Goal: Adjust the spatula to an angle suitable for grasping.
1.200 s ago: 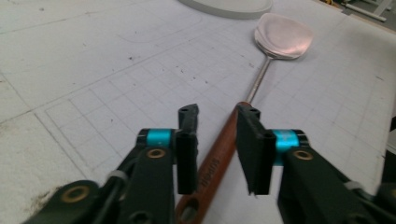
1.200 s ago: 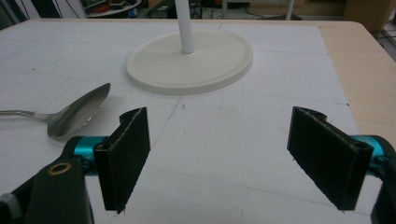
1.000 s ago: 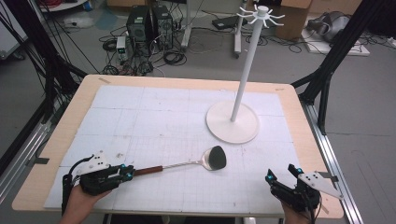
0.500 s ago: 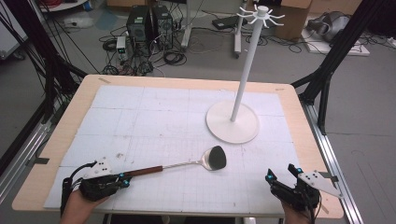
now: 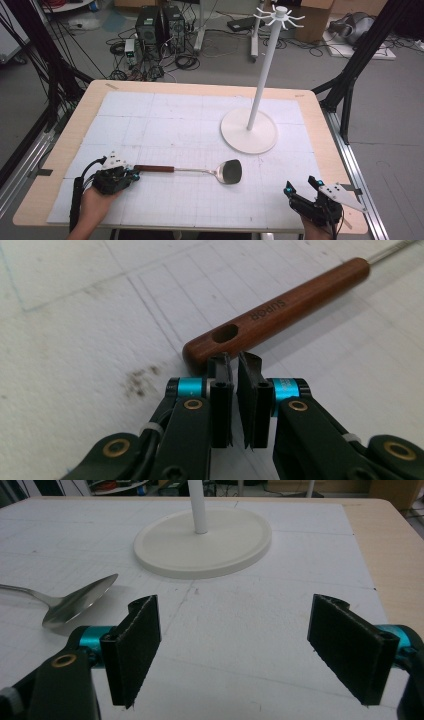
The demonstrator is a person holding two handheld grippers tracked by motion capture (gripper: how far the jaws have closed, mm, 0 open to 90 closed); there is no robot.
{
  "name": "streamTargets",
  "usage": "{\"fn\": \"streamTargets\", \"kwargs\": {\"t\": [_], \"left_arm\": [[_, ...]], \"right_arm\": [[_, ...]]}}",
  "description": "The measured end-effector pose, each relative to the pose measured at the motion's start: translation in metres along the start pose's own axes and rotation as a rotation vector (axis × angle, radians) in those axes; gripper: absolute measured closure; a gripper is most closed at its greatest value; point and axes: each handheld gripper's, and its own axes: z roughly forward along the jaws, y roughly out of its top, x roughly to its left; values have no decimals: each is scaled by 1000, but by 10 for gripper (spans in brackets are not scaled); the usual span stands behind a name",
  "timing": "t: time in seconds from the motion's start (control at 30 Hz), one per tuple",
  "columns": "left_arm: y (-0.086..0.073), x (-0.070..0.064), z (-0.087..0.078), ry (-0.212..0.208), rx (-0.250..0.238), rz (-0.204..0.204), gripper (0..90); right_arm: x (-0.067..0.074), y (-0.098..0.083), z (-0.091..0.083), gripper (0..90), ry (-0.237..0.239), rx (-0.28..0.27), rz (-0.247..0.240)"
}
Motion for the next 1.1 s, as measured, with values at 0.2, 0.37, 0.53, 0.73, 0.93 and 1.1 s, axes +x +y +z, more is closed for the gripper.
{"fn": "streamTargets", "kwargs": {"t": [0.2,0.37,0.53,0.73,0.93,1.1], "left_arm": [[11,5,14,48,-13,0,823],[23,12,28,63,-33,-43,822],[39,15,41,81,-21,-31,820],[58,15,57,90,-24,-20,818],[57,26,51,95,-50,-43,769],[58,54,42,149,-137,-35,788]], "right_arm": [[-1,-1,1,203,2,0,1],[-1,-1,1,203,4,4,-1],[-1,-1,2,203,6,5,0],[-2,-1,3,203,4,5,-2],[-3,-2,0,203,1,4,9],[-5,-3,-1,203,-1,1,14]]}}
